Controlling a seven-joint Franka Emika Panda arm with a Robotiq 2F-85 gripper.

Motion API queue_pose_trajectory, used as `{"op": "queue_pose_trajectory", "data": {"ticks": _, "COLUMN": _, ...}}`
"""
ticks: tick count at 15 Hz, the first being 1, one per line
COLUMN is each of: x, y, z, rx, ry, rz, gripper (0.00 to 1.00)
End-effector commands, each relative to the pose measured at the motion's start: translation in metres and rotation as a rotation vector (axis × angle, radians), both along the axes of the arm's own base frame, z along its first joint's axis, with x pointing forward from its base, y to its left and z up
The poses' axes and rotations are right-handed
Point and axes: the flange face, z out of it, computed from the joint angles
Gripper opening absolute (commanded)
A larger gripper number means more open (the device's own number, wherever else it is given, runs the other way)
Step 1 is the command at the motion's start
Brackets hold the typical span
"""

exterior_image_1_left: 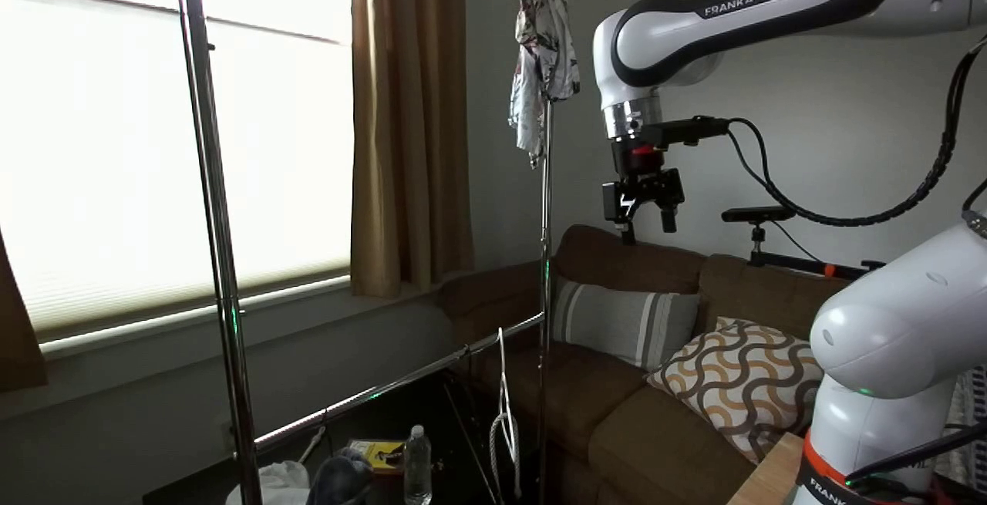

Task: Pull the floral white cloth downwards and hang it on the bottom rail

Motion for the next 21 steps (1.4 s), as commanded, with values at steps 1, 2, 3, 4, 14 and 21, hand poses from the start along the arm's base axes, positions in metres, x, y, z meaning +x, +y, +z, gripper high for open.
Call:
{"op": "queue_pose_trajectory", "data": {"ticks": 1, "x": 0.0, "y": 0.0, "z": 0.001, "rx": 0.0, "ry": 0.001, "rz": 0.0, "gripper": 1.0}}
{"op": "queue_pose_trajectory", "data": {"ticks": 2, "x": 0.0, "y": 0.0, "z": 0.001, "rx": 0.0, "ry": 0.001, "rz": 0.0, "gripper": 1.0}}
{"op": "queue_pose_trajectory", "data": {"ticks": 3, "x": 0.0, "y": 0.0, "z": 0.001, "rx": 0.0, "ry": 0.001, "rz": 0.0, "gripper": 1.0}}
{"op": "queue_pose_trajectory", "data": {"ticks": 4, "x": 0.0, "y": 0.0, "z": 0.001, "rx": 0.0, "ry": 0.001, "rz": 0.0, "gripper": 1.0}}
{"op": "queue_pose_trajectory", "data": {"ticks": 14, "x": 0.05, "y": -0.064, "z": 0.138, "rx": 0.236, "ry": -0.41, "rz": 0.104, "gripper": 1.0}}
{"op": "queue_pose_trajectory", "data": {"ticks": 21, "x": 0.038, "y": -0.127, "z": 0.205, "rx": 0.18, "ry": -0.592, "rz": 0.275, "gripper": 1.0}}
